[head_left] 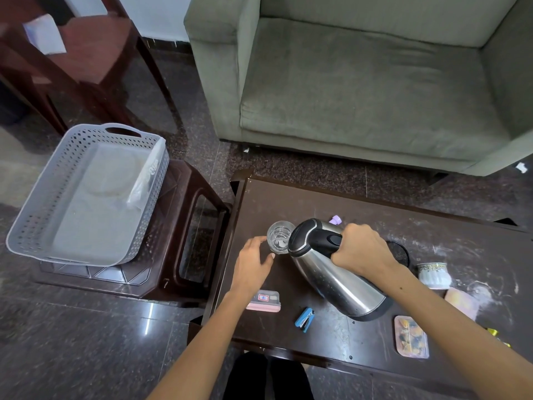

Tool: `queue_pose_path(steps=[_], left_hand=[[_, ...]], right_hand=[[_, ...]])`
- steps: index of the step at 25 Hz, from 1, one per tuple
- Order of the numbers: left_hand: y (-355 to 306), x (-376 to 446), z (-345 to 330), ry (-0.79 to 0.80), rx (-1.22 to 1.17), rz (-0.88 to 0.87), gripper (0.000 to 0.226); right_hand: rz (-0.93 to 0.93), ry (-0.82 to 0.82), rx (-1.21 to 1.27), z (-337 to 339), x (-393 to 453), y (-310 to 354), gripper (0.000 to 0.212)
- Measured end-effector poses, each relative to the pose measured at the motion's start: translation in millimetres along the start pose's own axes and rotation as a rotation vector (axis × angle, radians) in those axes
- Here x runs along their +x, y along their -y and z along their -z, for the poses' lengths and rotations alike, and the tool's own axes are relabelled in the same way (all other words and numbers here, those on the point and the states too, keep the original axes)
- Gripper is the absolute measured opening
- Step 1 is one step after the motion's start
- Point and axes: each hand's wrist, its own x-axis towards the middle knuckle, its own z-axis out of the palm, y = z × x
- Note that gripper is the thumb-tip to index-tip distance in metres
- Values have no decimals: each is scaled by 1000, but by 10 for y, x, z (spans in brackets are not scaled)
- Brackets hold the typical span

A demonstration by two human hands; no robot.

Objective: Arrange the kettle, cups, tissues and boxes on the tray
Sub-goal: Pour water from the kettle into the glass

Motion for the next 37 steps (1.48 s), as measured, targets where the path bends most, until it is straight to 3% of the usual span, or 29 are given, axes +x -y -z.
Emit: queue_pose_path(steps=[4,17,20,27,33,37], left_hand=[[-2,-4,-9,-2,-3,-1,42],[-5,-22,-39,-10,-14,-4,41],[-12,-22,-38,-9,-11,-1,41],[-18,-34,-63,8,5,4,42],[-51,-28,-70,18,-2,15,43],[-62,-34,-73,26,-5,21,42]], right_hand=[[-19,-15,-7,-16,26,-14,32],[-12,22,-4,10,48,60,14],[-9,35,-7,19,43,67,24],[-18,37,-4,28,48,88,16],[-13,34,3,4,85,76,29],[-20,29,-4,6,69,77,18]])
